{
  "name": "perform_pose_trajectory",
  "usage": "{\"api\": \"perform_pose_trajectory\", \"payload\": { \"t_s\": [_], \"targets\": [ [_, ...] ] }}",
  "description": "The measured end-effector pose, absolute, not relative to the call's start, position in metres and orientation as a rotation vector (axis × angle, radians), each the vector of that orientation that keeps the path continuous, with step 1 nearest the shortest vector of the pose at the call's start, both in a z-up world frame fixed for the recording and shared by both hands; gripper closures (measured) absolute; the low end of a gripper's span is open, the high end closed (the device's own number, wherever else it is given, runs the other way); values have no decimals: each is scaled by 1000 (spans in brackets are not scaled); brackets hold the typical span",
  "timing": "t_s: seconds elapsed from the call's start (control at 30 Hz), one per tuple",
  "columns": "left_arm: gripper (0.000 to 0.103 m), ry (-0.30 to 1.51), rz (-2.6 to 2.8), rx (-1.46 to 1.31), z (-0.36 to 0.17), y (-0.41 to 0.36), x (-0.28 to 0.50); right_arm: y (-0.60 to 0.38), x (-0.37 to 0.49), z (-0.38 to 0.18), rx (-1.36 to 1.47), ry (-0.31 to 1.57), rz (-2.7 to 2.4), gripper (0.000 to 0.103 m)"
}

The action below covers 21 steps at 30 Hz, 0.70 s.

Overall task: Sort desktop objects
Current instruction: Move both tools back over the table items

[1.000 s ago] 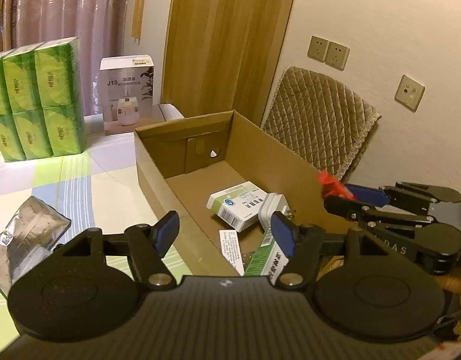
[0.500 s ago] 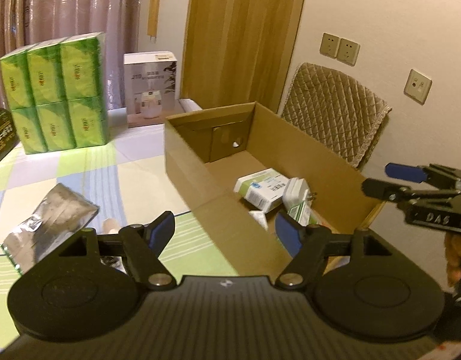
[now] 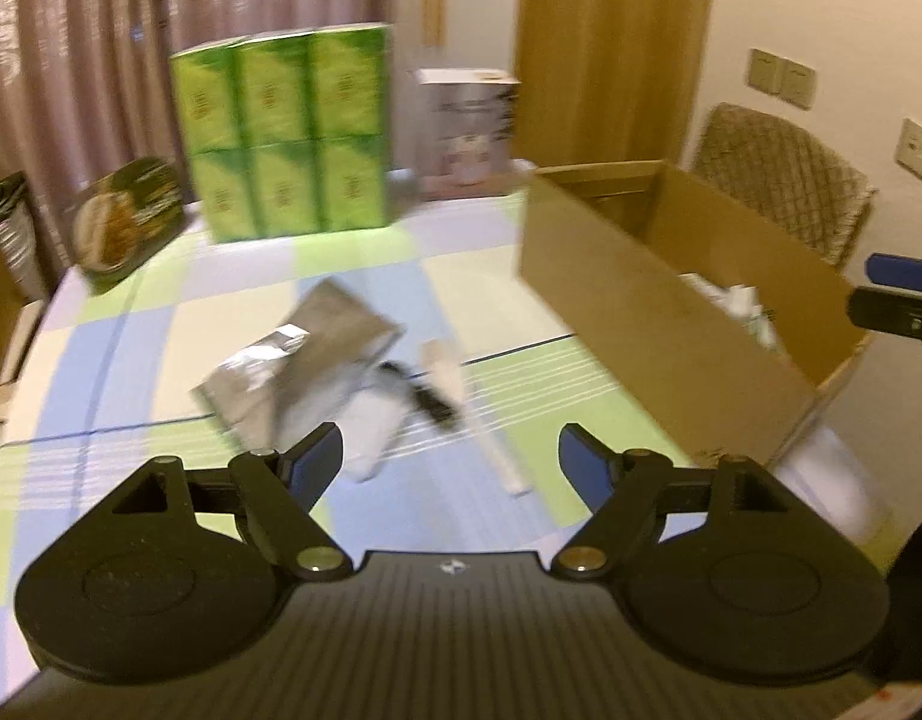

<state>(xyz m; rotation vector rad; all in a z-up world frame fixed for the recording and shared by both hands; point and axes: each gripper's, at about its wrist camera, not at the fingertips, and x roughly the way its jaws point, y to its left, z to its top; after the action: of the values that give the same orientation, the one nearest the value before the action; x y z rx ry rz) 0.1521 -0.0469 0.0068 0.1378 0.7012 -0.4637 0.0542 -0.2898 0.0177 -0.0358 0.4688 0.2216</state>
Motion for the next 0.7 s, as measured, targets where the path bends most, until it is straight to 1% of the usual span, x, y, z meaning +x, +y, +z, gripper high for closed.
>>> {"api": "perform_pose_trajectory", "payload": {
  "t_s": [0.3,0.5,0.7],
  "targets": [
    [26,702,-393,111,-1,13,161,-234,77,-3,-81,532,305,30],
    [26,711,-423,128,-20,21,173,-212,97,-21,-92,572,323,30],
    [26,723,-474,185,-41,14,192,-200,118,-38,-92,608,329,30]
  ]
}}
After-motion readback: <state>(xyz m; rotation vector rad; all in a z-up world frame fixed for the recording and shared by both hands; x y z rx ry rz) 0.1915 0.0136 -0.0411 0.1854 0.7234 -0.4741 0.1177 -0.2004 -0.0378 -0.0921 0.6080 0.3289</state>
